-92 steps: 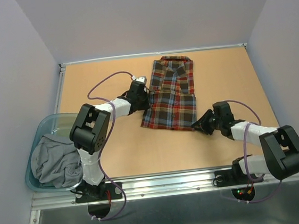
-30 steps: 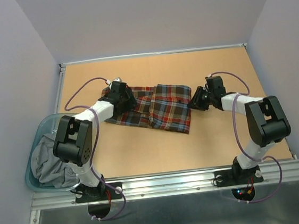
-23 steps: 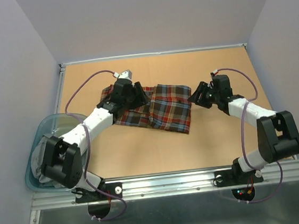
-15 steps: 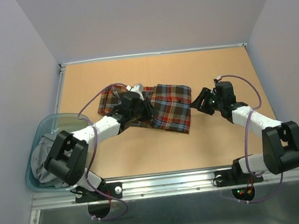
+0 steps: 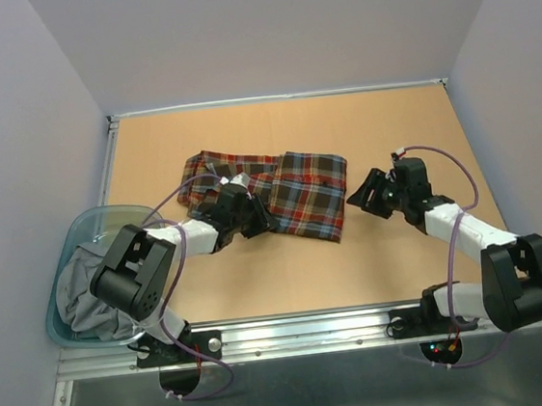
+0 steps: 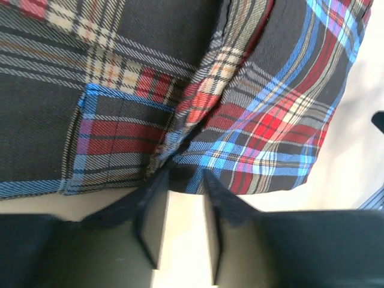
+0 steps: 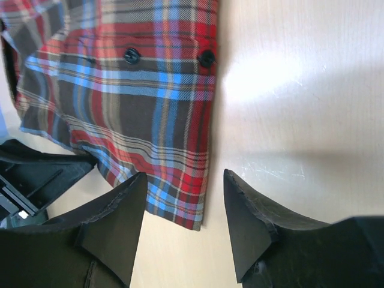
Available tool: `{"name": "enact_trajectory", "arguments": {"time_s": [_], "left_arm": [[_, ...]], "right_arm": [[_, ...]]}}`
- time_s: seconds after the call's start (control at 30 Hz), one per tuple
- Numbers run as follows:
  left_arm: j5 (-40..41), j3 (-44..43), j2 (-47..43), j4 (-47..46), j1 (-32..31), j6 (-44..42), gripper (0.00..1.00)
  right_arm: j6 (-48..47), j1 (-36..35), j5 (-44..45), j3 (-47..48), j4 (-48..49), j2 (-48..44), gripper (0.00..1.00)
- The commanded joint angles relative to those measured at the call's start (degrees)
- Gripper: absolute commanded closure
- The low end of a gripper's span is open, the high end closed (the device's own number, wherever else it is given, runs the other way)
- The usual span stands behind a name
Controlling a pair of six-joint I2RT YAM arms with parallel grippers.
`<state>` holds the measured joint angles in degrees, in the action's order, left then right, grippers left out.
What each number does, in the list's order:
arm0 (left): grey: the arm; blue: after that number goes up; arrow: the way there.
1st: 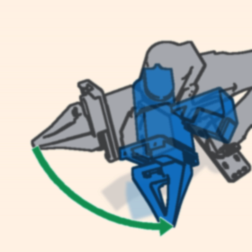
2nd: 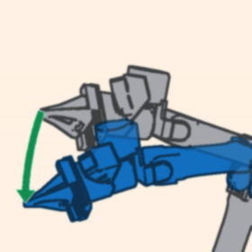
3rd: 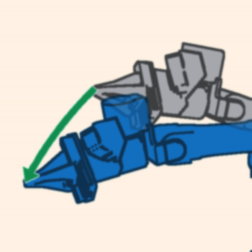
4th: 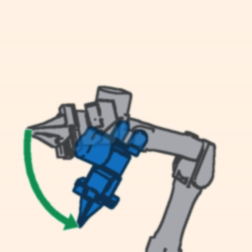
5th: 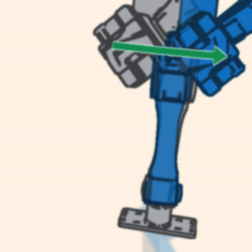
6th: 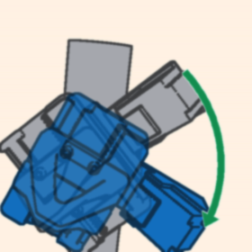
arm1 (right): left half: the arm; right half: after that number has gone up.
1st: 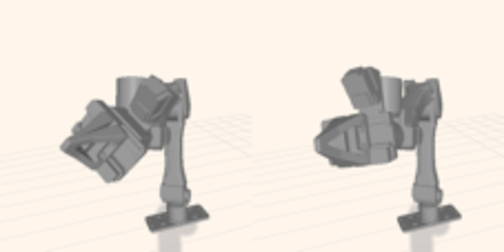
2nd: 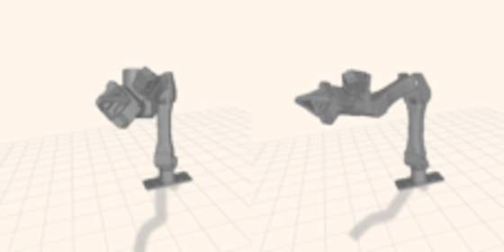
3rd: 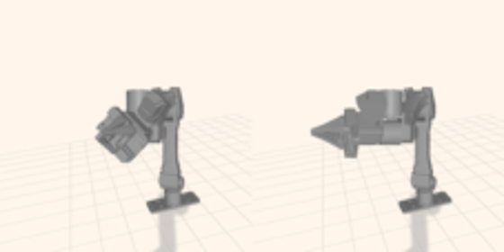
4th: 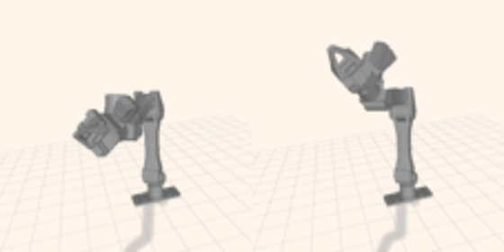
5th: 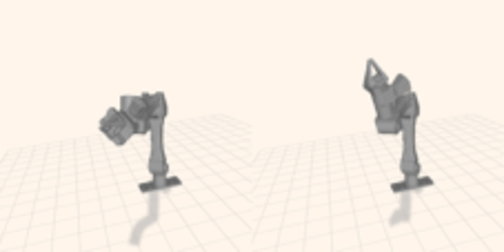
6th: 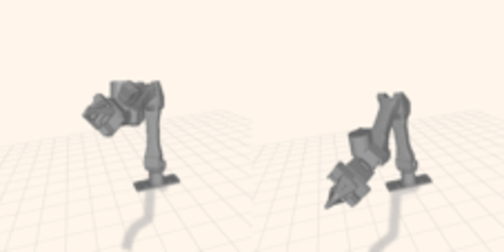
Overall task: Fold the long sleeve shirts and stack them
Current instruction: Fold the shirt
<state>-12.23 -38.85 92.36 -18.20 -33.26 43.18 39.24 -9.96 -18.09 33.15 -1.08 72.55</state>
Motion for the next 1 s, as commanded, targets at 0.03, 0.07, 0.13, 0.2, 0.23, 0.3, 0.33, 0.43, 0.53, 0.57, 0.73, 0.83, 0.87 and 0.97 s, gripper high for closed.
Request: {"name": "enact_trajectory", "arguments": {"time_s": [0.03,0.07,0.13,0.2,0.23,0.3,0.33,0.43,0.53,0.57,0.73,0.83,0.87,0.97], "left_arm": [[5.9,-1.0,-8.5,4.8,-1.0,-5.0,0.36],[7.4,-1.6,-11.0,5.9,-2.8,-6.5,0.27],[11.8,-4.0,-12.8,8.4,-5.2,-11.2,0.19],[16.7,-6.7,-14.0,9.4,-10.1,-14.5,0.14],[18.5,-7.6,-13.9,9.7,-11.7,-16.4,0.13],[22.4,-9.7,-12.3,10.4,-15.2,-22.2,0.13],[24.2,-11.8,-11.6,10.6,-16.9,-24.0,0.13],[30.5,-15.1,-7.6,11.1,-23.8,-31.8,0.13],[33.5,-18.0,-2.8,11.2,-28.3,-36.8,0.14],[33.8,-18.7,-0.5,11.3,-29.5,-38.3,0.14],[37.2,-23.3,5.9,11.5,-33.3,-42.3,0.19],[37.7,-25.6,9.8,11.6,-35.1,-42.8,0.23],[37.7,-26.0,10.6,11.6,-35.6,-44.2,0.24],[37.8,-27.2,12.9,11.5,-36.9,-44.6,0.24]], "right_arm": [[-1.6,-0.4,2.9,0.2,-0.7,-5.4,0.36],[-2.1,-0.4,3.6,0.4,-2.2,-6.4,0.33],[-2.6,-0.4,5.2,1.5,-3.7,-7.4,0.21],[-2.9,-0.4,6.1,2.1,-5.6,-8.6,0.14],[-2.5,-0.3,6.7,2.3,-6.3,-9.0,0.1],[-0.7,-0.2,8.0,2.7,-7.3,-9.8,0.0],[0.0,-0.3,8.2,2.6,-7.5,-10.8,0.0],[3.9,-0.3,9.6,1.9,-8.3,-12.1,0.0],[5.2,-0.2,10.8,2.4,-10.1,-13.2,0.0],[5.4,-0.1,11.9,3.1,-11.0,-13.3,0.0],[6.3,-0.1,15.7,4.0,-16.1,-14.3,0.0],[7.2,-0.1,16.4,3.2,-16.8,-15.2,0.0],[7.4,-0.1,16.4,2.9,-16.9,-15.4,0.0],[8.0,-0.1,16.4,2.0,-17.3,-16.1,0.0]]}}
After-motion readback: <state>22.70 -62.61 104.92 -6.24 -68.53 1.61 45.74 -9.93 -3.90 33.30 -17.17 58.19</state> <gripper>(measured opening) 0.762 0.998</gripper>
